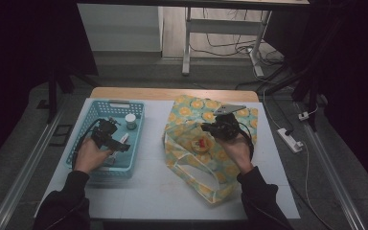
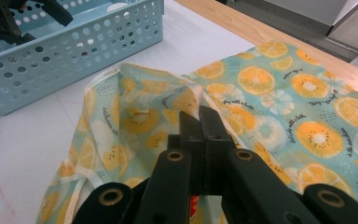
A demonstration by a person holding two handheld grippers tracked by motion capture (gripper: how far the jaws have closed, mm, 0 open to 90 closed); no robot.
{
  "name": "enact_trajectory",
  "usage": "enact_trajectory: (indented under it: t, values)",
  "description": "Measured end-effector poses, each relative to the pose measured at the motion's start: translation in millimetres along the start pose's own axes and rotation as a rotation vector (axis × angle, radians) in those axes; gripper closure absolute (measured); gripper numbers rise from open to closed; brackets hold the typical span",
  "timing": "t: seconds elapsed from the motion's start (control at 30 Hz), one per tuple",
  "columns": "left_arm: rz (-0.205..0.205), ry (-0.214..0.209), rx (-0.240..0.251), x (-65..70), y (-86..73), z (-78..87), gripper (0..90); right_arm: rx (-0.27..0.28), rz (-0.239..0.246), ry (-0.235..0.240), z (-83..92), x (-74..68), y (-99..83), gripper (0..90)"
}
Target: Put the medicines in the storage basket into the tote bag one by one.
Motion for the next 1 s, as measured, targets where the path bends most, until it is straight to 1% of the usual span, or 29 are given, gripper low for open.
enact_trajectory:
  t: [0.1, 0.2, 0.23, 0.3, 0.33, 0.4, 0.53, 0.63, 0.73, 0.8, 0.9, 1.0]
  values:
    - [-0.004, 0.012, -0.041, -0.3, -4.1, -3.2, 0.1, -0.002, 0.001, 0.0, 0.0, 0.0, -0.2, 90.0]
    - [-0.027, 0.043, -0.085, -0.7, -8.1, -5.9, 5.7, -0.002, 0.001, 0.0, -0.1, -0.1, -0.3, 90.0]
    - [-0.034, 0.048, -0.096, -0.4, -9.1, -6.4, 8.6, -0.002, 0.002, 0.0, -0.1, -0.1, -0.4, 90.0]
    - [-0.038, 0.061, -0.109, 0.0, -10.2, -7.2, 17.1, -0.004, 0.002, 0.001, -0.2, -0.1, -0.7, 90.0]
    - [-0.038, 0.059, -0.112, 0.2, -10.5, -7.2, 21.0, -0.004, 0.003, 0.001, -0.3, -0.1, -0.8, 90.0]
    - [-0.023, 0.023, -0.107, 2.6, -10.1, -6.5, 29.5, -0.005, 0.003, 0.001, -0.4, 0.0, -0.9, 90.0]
    - [0.003, 0.027, -0.092, 0.8, -8.7, -4.9, 44.8, -0.006, 0.003, 0.001, -1.0, -0.2, -1.2, 90.0]
    - [0.015, 0.027, -0.088, 0.0, -8.4, -4.2, 51.8, -0.007, 0.004, 0.001, -1.1, -0.5, -1.3, 90.0]
    - [0.032, 0.015, -0.085, 0.2, -8.0, -3.5, 61.8, -0.007, 0.004, 0.0, -1.1, -0.4, -1.3, 90.0]
    - [0.056, 0.007, -0.085, 0.6, -7.8, -3.2, 65.4, -0.007, 0.004, 0.0, -1.0, -0.4, -1.3, 90.0]
    - [0.071, -0.003, -0.085, 0.8, -8.0, -2.9, 69.6, -0.007, 0.005, 0.001, -1.1, -0.5, -1.2, 90.0]
    - [0.089, -0.006, -0.087, 0.8, -7.8, -2.6, 71.0, -0.006, 0.004, 0.001, -1.0, -0.5, -1.1, 90.0]
Point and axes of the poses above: each handheld gripper's, and its own axes: z roughly backward along the jaws, y roughly out of its top, x roughly to its right, the point moved 10 cm from there along -z, roughly forward along the jaws, and after that the axes turned 13 degrees about x, right-handed, at the moved point
